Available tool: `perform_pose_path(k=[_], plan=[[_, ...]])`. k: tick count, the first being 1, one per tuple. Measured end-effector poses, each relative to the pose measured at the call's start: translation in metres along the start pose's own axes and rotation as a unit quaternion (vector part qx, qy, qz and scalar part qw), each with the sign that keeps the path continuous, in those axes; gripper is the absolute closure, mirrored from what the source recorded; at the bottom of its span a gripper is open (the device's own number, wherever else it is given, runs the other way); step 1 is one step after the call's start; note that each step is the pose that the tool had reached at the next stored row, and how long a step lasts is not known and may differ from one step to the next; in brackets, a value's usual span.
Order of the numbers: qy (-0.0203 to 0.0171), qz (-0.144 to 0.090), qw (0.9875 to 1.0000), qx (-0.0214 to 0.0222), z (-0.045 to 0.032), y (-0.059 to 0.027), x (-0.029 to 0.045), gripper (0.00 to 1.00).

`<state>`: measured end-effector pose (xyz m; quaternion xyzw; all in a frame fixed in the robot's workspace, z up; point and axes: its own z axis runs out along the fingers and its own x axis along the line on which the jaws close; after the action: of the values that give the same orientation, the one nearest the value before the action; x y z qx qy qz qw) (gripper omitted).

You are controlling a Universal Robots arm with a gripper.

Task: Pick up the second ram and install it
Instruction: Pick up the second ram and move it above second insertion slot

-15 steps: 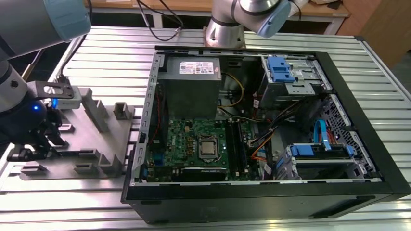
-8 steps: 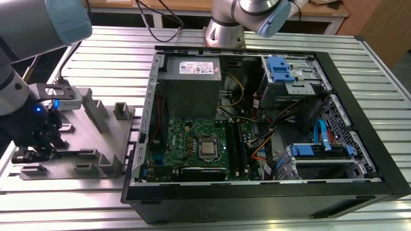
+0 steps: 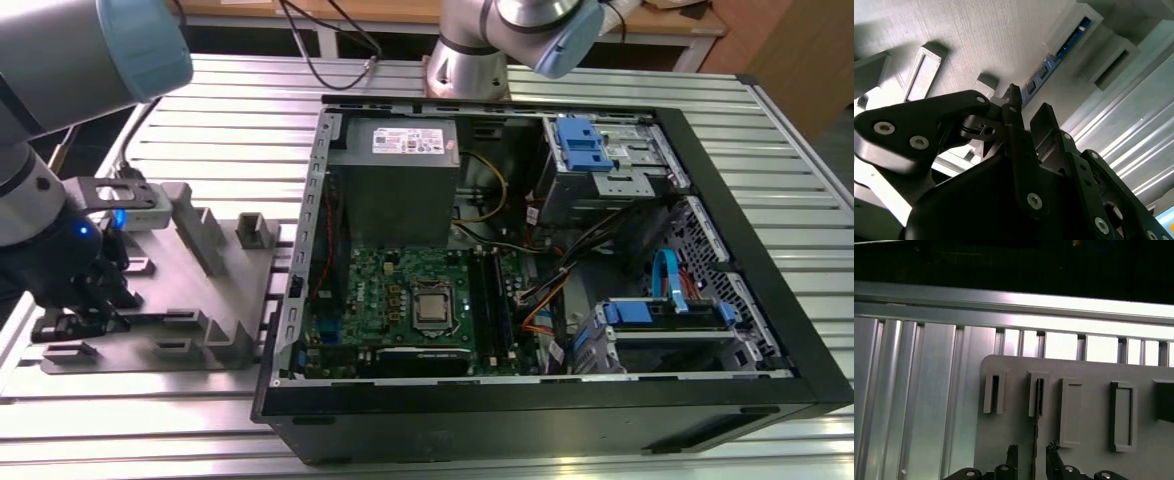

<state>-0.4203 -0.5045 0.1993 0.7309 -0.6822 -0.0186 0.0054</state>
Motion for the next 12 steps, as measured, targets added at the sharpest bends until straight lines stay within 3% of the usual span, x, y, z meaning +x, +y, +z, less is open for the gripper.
perform_pose_path(k=[6,12], plan=[[-0.0019,-0.006,1.0000,0.0034,0.0017,0.0020,-0.0007,0.67],[-0.0019,-0.006,1.0000,0.0038,0.0017,0.0020,-0.0008,0.69]])
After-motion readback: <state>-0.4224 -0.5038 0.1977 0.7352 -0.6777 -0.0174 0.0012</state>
